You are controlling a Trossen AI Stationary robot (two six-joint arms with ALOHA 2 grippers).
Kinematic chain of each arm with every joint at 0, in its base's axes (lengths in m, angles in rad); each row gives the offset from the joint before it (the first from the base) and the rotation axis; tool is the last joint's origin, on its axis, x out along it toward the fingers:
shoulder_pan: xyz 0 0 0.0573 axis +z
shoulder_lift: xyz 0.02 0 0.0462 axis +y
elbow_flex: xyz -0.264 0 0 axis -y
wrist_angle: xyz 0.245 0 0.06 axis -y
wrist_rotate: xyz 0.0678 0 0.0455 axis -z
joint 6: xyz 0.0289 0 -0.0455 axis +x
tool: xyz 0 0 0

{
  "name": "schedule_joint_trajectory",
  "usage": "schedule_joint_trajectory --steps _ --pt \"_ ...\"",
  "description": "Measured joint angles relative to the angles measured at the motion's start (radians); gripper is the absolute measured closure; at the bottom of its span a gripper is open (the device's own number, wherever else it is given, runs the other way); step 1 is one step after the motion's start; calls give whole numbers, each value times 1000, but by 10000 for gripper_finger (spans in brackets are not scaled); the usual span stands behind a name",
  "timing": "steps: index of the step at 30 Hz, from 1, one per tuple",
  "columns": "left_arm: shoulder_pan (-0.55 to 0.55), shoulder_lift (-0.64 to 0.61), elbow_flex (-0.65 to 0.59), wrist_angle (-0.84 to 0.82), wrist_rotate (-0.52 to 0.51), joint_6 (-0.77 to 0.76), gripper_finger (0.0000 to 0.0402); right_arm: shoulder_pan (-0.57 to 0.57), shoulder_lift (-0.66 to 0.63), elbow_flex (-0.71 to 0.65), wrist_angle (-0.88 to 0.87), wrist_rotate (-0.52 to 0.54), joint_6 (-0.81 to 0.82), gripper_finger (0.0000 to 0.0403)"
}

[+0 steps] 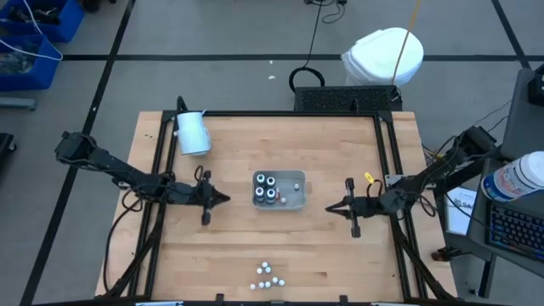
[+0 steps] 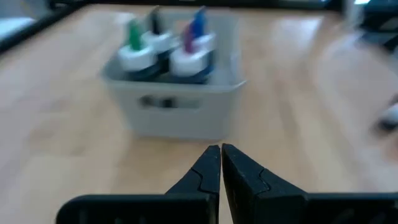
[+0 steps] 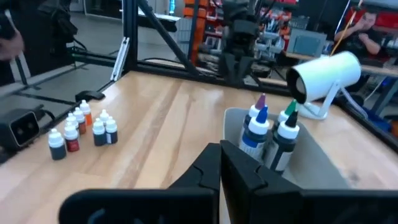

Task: Pick & Place food coloring
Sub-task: Put the small orange food coloring bottle into the gray bin

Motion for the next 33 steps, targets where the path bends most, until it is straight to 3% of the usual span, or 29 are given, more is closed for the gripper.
schedule_joint_trajectory --steps 2,6,11,17,21,27,33 --pt "-58 1 54 -44 -7 -56 386 0 -6 -3 -1 0 -27 402" --pt "-232 95 212 -224 -139 -152 396 0 -24 -4 -10 -31 -26 402" --pt "-423 375 490 -399 -247 -270 398 1 -60 -5 -38 -58 -36 402" --pt "-512 729 798 -501 -195 -272 389 1 -105 -5 -79 -58 -36 403" --pt "-531 887 954 -546 -189 -368 384 1 -120 -5 -79 -58 -33 403" --pt "-523 979 1095 -577 -124 -357 324 1 -123 -5 -83 -58 -35 403" --pt "-507 987 1099 -565 -113 -374 233 1 -132 -5 -83 -58 -81 403"
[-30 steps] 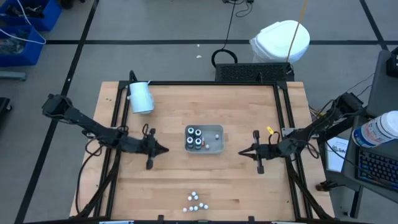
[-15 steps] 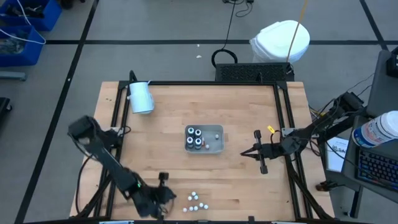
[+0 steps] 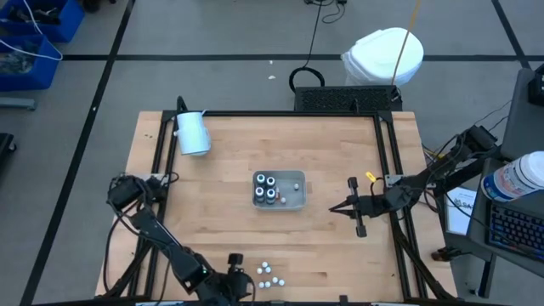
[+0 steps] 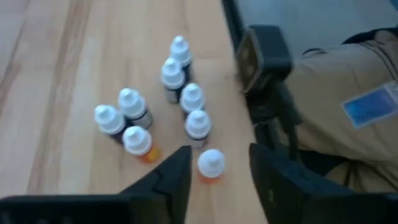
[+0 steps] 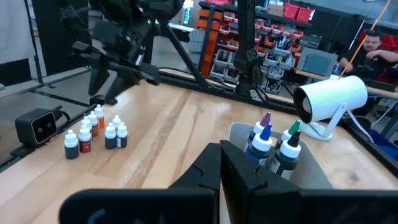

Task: Pick & Place food coloring
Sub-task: Put the small orange food coloring bottle into the gray bin

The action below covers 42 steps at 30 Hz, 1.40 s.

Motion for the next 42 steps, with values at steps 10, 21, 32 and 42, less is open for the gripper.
schedule_joint_trajectory --steps 10,21,32,42 --pt "22 23 -27 15 36 -100 153 0 -8 0 -2 1 -22 403" --pt "26 80 -27 63 109 -113 147 0 -8 0 3 2 -21 403" --pt "51 73 -27 115 126 -90 152 0 -8 0 7 3 -21 403" --pt "72 73 -27 101 184 -105 151 0 -8 0 7 3 -26 403"
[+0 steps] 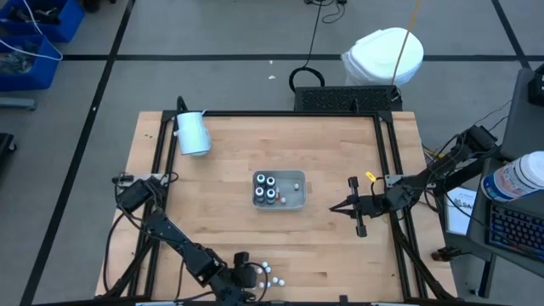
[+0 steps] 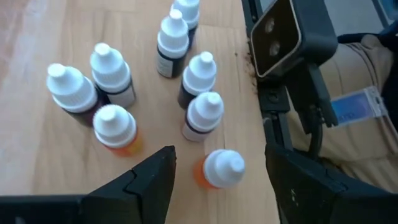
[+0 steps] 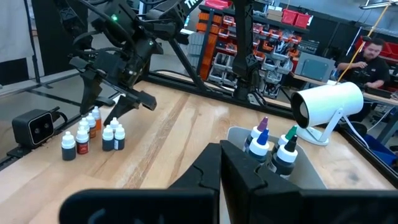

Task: Pick & Place food coloring
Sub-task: Put the small orange food coloring bottle into the gray bin

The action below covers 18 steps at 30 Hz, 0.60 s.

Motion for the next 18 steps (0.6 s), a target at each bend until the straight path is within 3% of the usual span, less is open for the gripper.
schedule_joint_trajectory --steps 8,18 --pt "-1 0 0 0 2 -10 162 0 0 0 0 0 0 403" --pt "2 0 0 -4 37 -12 252 0 0 0 0 0 -8 403"
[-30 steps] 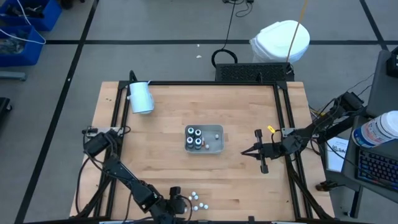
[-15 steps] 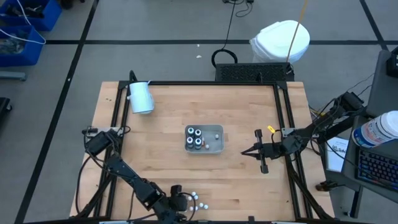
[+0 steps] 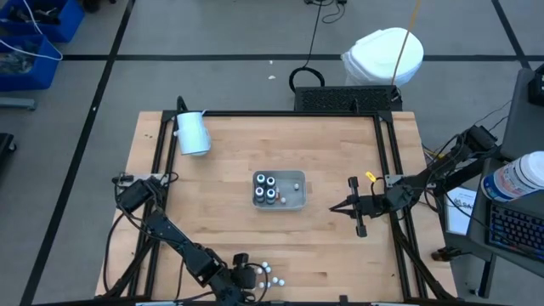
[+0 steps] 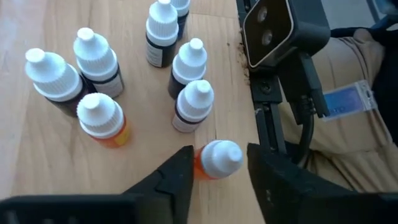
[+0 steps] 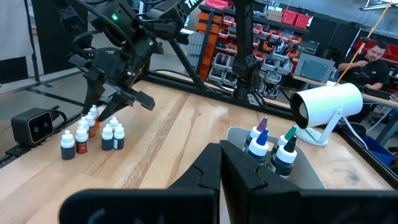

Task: Pick & Place food coloring
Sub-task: Put the small orange food coloring bottle into the gray bin

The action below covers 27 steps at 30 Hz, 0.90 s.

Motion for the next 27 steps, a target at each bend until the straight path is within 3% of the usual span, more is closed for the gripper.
schedule_joint_trajectory --steps 7,13,18,27 --pt "21 -2 0 4 49 4 330 0 0 0 0 0 0 403" --pt "31 -54 0 -82 71 9 331 0 0 0 -1 0 0 403" --pt "-5 -188 0 -260 -49 42 324 0 0 0 -8 0 -10 403" --pt "-54 -461 0 -412 -305 294 329 0 0 0 -7 0 -26 403"
